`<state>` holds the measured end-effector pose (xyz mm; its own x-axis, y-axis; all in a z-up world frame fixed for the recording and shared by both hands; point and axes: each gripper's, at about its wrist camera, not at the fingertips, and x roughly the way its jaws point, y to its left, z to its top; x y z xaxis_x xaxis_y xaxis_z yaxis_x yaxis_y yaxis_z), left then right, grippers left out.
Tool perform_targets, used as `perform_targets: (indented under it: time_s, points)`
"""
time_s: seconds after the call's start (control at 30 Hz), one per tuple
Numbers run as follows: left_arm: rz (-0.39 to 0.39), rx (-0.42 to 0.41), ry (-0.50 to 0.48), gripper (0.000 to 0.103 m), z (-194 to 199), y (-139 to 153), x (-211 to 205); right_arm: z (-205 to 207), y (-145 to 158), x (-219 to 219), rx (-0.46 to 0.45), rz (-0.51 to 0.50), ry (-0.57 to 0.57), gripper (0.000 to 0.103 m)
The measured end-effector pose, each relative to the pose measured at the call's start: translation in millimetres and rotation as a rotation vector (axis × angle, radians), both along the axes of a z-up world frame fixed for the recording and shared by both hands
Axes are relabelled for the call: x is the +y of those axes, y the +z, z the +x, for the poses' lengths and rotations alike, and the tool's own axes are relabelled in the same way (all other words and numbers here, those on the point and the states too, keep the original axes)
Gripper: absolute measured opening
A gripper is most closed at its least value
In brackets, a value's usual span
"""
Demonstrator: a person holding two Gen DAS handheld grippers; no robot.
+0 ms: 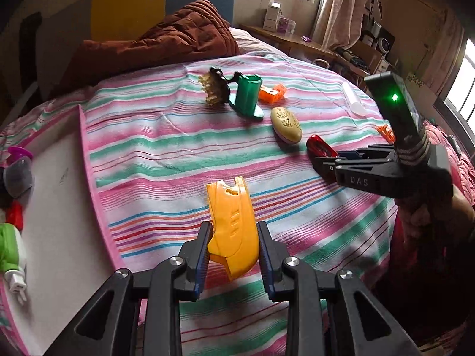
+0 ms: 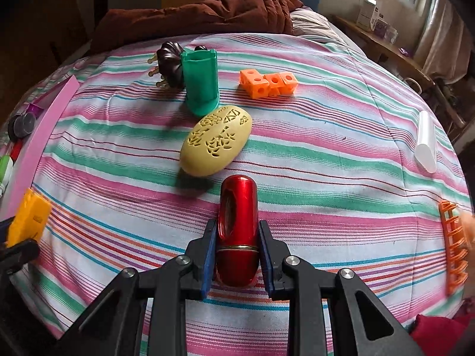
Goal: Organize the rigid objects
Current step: 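Grasp the red glossy cylinder with the right gripper while the left gripper lifts the yellow piece, then lower the yellow piece into the tray with the left gripper while the right gripper holds the red cylinder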
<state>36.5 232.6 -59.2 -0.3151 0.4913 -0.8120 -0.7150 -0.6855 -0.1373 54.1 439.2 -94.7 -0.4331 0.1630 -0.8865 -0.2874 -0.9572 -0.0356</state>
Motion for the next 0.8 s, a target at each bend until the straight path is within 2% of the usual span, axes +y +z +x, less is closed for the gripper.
perform_targets:
  time_s: [0.23, 0.4, 0.8]
  points:
    - [0.042, 0.036, 0.082, 0.029, -7, 31, -36, -4, -1, -4, 0.003, 0.041, 0.018, 0.027]
    - [0.056, 0.042, 0.183, 0.029, -20, 43, -77, -4, -1, -4, 0.007, 0.046, 0.013, 0.027]
    - [0.07, 0.005, 0.491, 0.029, -46, 39, -213, -4, -3, -7, 0.007, 0.064, 0.02, 0.027]
